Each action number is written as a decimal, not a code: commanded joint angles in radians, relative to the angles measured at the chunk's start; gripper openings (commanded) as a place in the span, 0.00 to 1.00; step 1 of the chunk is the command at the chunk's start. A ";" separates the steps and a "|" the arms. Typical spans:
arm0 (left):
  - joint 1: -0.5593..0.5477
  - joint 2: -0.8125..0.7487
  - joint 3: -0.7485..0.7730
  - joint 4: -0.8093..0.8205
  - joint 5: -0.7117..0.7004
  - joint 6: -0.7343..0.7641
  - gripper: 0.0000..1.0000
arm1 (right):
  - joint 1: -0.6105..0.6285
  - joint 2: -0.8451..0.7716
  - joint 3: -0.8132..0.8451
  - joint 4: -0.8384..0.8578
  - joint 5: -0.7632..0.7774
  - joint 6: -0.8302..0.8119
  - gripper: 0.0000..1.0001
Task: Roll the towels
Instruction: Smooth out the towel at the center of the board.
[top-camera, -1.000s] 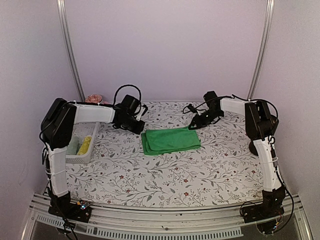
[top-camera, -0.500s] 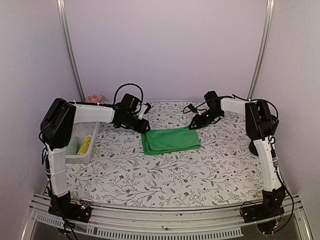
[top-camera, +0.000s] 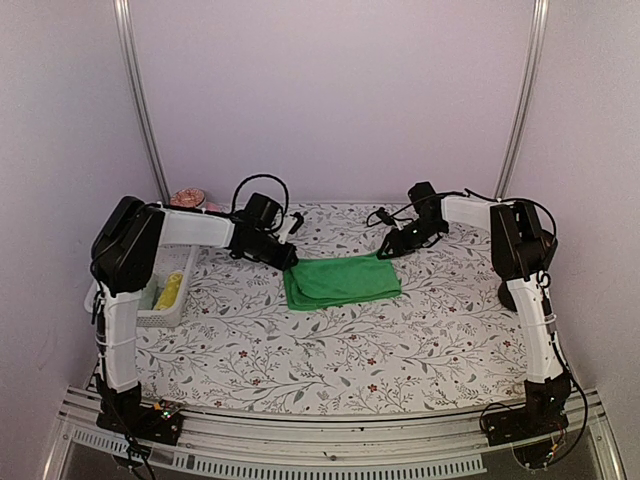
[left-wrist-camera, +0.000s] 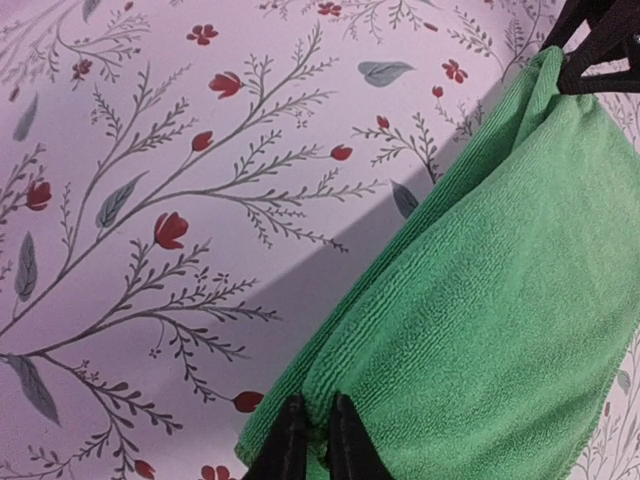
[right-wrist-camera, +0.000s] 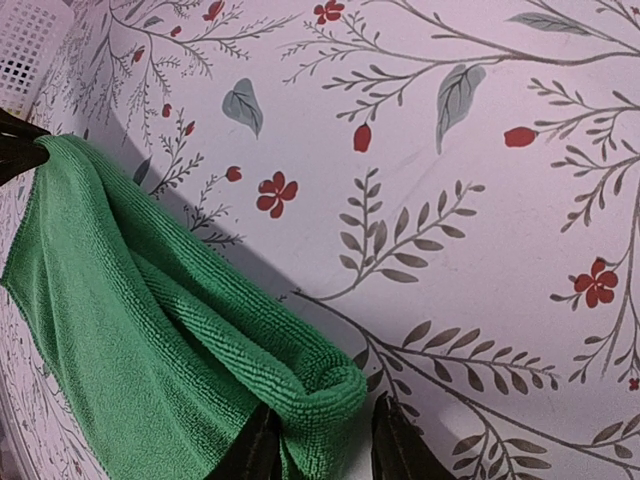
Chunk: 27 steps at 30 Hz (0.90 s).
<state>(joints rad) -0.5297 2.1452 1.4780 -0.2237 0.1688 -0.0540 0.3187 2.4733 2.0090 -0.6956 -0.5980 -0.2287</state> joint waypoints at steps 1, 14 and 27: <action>0.007 -0.016 -0.012 0.019 -0.013 0.003 0.04 | 0.004 -0.017 0.000 0.001 -0.003 -0.012 0.32; -0.016 -0.049 -0.032 -0.045 -0.149 -0.027 0.00 | 0.013 -0.023 0.000 0.002 0.030 -0.028 0.45; -0.075 -0.037 0.050 -0.115 -0.325 0.004 0.11 | 0.020 -0.037 -0.002 -0.009 0.082 -0.054 0.51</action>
<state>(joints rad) -0.5941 2.1155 1.4700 -0.2680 -0.0525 -0.0635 0.3340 2.4680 2.0090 -0.6830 -0.5747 -0.2626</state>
